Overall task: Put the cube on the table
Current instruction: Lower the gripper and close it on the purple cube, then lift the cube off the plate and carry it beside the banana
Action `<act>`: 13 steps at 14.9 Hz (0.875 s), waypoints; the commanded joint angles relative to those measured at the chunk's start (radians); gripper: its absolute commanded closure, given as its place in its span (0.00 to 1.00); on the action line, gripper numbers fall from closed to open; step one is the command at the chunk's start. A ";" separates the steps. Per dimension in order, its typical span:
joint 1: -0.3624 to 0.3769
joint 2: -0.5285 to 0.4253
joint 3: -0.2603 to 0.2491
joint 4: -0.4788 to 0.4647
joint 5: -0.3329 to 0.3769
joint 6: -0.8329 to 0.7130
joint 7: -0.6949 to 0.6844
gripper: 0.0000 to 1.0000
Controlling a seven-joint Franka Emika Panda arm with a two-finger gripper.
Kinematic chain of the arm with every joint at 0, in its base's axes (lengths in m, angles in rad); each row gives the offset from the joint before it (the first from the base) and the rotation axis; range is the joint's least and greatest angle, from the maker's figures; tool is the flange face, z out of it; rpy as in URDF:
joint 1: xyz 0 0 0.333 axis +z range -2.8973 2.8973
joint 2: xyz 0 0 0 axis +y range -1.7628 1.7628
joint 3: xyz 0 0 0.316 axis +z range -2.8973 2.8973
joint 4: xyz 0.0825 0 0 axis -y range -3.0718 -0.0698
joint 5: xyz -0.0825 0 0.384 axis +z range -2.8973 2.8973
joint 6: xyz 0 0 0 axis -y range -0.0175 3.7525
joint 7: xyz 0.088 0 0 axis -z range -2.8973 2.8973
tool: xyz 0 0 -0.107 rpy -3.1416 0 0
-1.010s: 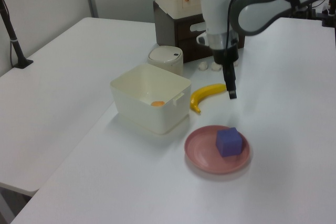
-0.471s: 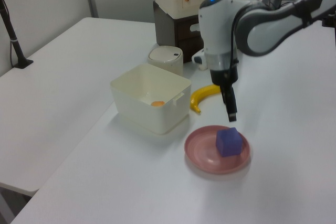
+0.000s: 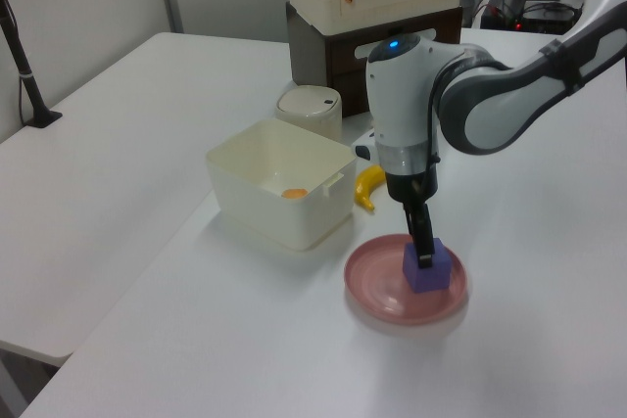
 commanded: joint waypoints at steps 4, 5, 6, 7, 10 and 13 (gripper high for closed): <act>0.053 0.035 -0.018 0.008 0.011 0.044 0.031 0.13; 0.057 0.041 -0.018 0.012 0.009 0.044 0.031 0.25; 0.059 0.041 -0.018 0.012 0.008 0.044 0.030 0.37; 0.056 0.041 -0.018 0.012 0.006 0.042 0.027 0.63; 0.040 0.032 -0.027 0.009 0.006 0.029 -0.002 0.77; -0.031 -0.005 -0.028 0.009 0.006 -0.048 -0.062 0.78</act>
